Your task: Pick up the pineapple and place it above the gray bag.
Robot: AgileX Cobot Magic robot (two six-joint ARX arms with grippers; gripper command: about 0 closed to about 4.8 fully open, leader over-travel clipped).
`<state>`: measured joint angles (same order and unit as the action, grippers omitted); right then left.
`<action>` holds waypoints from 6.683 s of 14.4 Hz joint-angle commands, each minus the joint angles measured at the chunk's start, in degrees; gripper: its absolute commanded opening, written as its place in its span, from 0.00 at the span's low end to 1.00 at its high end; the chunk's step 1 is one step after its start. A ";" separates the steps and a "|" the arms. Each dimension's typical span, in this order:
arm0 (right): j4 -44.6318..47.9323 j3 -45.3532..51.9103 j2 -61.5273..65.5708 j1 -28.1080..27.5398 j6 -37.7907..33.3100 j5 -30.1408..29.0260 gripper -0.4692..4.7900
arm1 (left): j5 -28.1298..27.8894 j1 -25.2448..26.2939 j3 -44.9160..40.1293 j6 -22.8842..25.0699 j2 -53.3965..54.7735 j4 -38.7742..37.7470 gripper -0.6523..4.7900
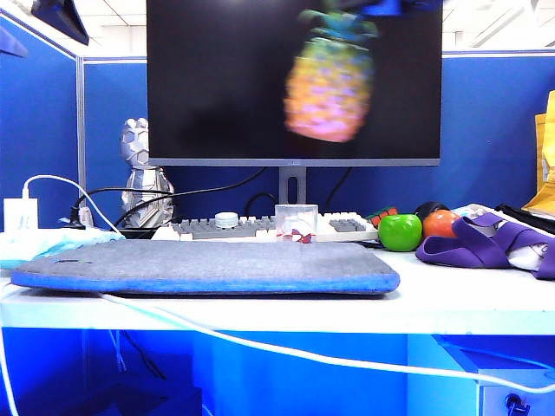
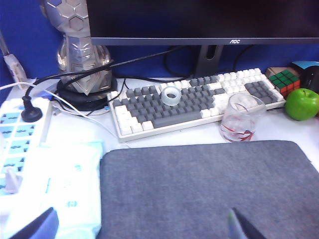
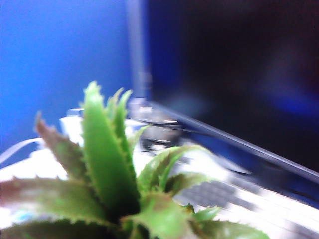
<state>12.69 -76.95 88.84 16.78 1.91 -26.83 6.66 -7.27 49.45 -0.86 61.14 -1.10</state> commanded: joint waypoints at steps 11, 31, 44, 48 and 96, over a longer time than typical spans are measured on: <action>-2.03 -3.48 19.06 7.85 4.17 0.31 0.08 | 1.16 0.02 0.28 0.17 0.94 -0.07 1.00; -0.48 -3.45 21.70 8.57 2.97 -2.69 1.00 | 2.40 0.02 0.28 -0.02 1.66 -0.11 1.00; -7.67 -3.50 13.49 2.49 8.26 -5.77 1.00 | 3.76 0.02 0.33 -0.70 1.66 -0.09 1.00; -7.54 -4.22 7.41 1.20 5.57 -8.76 1.00 | 3.91 0.02 0.33 -0.68 1.66 -0.07 1.00; -9.25 74.90 -85.53 -15.10 -8.61 16.24 0.09 | -10.75 0.02 -43.45 2.73 -60.74 -3.23 0.21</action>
<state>2.96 -1.74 3.33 1.67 -6.55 -10.50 -4.47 -7.27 5.89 1.89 0.43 -5.72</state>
